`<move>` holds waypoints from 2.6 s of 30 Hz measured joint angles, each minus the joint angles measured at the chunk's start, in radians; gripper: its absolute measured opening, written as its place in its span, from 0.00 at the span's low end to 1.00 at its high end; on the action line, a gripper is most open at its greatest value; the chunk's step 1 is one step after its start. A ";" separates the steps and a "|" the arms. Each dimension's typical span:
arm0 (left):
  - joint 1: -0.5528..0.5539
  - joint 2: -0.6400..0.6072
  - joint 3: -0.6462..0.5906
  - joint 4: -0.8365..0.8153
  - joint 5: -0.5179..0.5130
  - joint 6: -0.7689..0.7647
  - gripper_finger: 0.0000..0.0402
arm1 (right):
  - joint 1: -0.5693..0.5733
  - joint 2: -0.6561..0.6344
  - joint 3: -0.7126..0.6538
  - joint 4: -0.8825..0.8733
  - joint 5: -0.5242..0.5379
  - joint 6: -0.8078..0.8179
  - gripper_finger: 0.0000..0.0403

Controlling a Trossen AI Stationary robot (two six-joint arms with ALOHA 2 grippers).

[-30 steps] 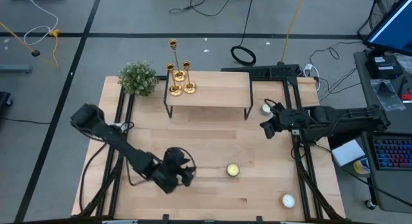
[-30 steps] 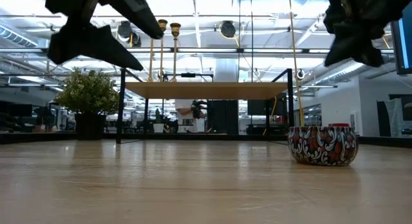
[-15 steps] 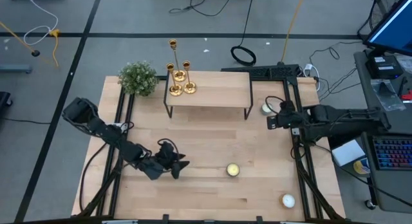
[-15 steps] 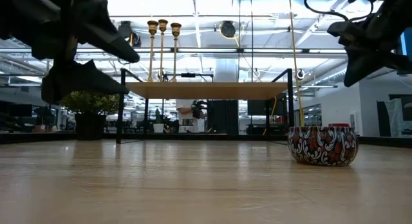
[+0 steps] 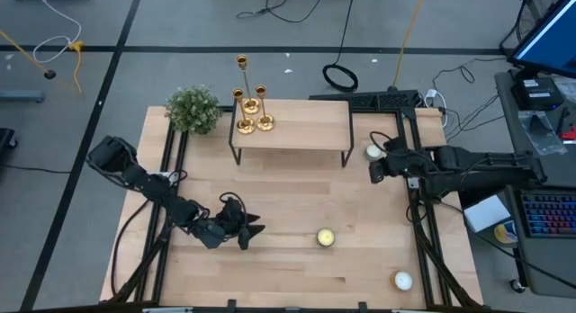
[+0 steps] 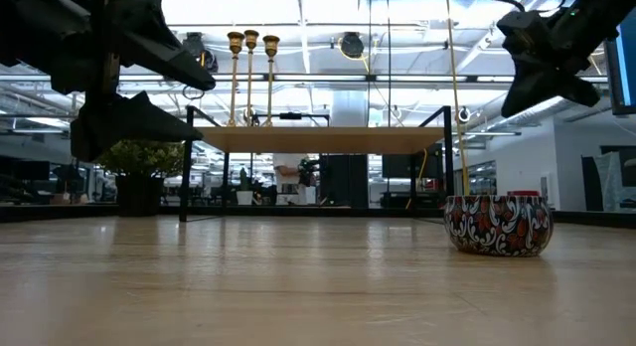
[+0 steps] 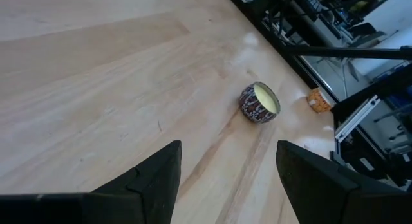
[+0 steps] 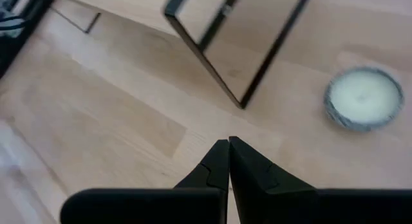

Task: Pick & Place candle stick holders
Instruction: Put the blue scented candle on the shelf

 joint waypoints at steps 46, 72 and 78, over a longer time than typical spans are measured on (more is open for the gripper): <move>0.149 -0.146 0.001 0.234 0.532 0.720 0.63 | -0.324 0.069 0.000 0.122 -0.165 -0.236 0.49; 0.314 -0.544 -0.382 0.331 0.745 0.777 0.63 | -0.324 0.069 0.000 0.215 -0.155 -0.400 0.72; 0.463 -0.687 -0.381 0.143 0.879 0.811 0.63 | -0.325 0.070 0.000 0.199 -0.131 -0.394 0.90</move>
